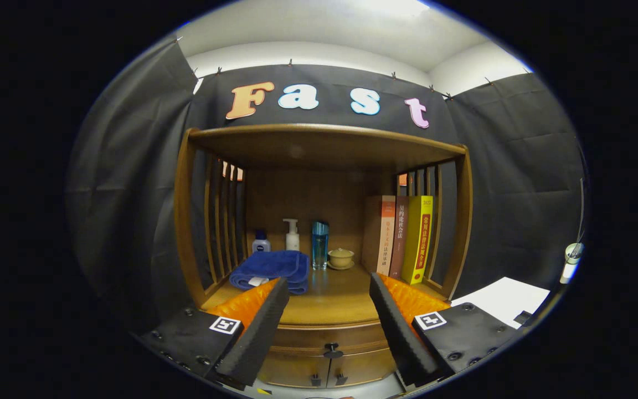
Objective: Pull open the drawer, take out the items inside it, and place them on the countertop above the cabinet.
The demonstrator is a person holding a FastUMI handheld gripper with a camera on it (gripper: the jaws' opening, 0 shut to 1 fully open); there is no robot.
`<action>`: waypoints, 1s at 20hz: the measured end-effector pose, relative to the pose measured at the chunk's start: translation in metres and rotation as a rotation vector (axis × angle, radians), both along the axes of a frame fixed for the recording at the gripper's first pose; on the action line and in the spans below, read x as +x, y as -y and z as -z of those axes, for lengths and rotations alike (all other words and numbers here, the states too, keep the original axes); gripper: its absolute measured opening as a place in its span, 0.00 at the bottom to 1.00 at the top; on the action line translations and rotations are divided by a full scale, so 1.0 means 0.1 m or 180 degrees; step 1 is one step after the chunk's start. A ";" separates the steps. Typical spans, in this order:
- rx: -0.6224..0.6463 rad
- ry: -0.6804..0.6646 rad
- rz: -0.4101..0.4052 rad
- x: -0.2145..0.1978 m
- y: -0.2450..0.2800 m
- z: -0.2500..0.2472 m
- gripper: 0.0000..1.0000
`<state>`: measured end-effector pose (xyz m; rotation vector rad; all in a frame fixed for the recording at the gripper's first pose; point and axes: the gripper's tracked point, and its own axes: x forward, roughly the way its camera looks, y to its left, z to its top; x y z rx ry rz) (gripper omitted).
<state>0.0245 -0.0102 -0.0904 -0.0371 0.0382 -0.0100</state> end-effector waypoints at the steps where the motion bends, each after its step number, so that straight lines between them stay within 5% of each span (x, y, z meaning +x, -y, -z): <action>1: -0.0017 -0.0052 0.0010 0.02 0.03 0.19 0.98; 16: -0.0022 -0.0732 -0.0026 0.23 0.13 2.30 0.96; 20: 0.0012 -0.0874 0.0025 0.31 0.23 2.57 0.77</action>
